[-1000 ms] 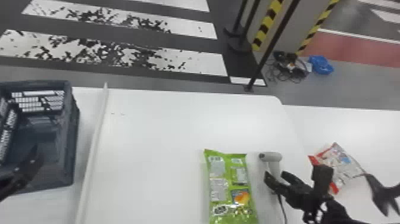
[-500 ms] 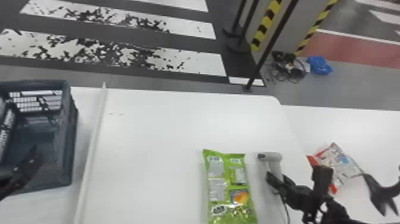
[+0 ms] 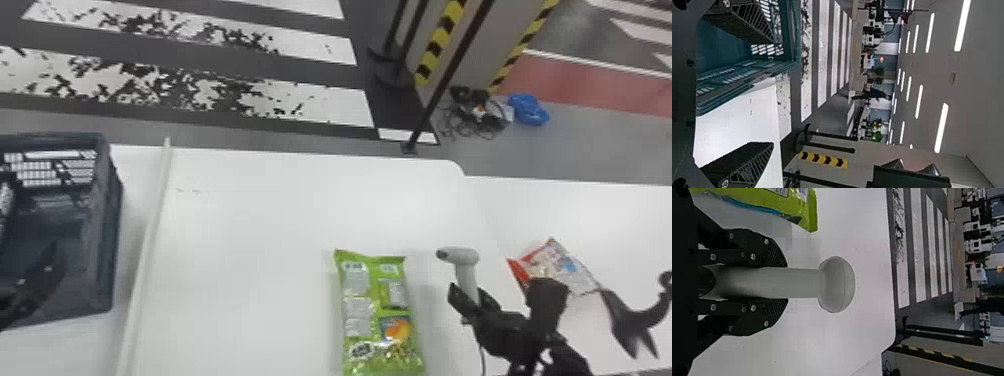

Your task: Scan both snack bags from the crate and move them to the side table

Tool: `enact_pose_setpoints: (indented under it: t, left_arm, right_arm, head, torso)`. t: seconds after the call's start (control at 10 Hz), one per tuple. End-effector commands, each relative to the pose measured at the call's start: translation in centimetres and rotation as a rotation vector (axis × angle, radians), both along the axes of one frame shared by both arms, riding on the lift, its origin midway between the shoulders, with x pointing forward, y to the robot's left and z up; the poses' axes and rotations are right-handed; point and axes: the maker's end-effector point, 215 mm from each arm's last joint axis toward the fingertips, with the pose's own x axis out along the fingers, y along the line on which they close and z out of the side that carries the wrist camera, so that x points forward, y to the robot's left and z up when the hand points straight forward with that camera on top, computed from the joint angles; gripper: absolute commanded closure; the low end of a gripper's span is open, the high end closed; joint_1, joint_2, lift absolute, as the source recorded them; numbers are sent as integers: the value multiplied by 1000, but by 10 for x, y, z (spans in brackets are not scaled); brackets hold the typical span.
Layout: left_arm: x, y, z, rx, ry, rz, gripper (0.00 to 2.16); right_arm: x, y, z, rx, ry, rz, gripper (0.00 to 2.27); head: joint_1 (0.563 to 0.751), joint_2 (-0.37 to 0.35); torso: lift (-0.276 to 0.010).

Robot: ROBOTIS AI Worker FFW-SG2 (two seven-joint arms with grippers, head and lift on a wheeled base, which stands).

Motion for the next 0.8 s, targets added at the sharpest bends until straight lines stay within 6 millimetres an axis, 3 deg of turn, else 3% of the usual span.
enact_pose_setpoints:
  t: [0.0, 0.2, 0.7]
  left_arm:
    - [0, -1, 0, 0, -1, -3, 70]
    - [1, -1, -1, 2, 0, -4, 70]
    - [1, 3, 1, 6, -18, -5, 70]
  right_arm:
    - [-10, 19, 19, 18, -8, 20, 2243]
    - [-21, 44, 31, 31, -8, 47, 2243]
    - [-34, 91, 28, 57, 6, 81, 2243]
  head:
    - [695, -244]
    - [695, -221]
    - [695, -141]
  torso:
    - [-29]
    - [-29]
    - [-29]
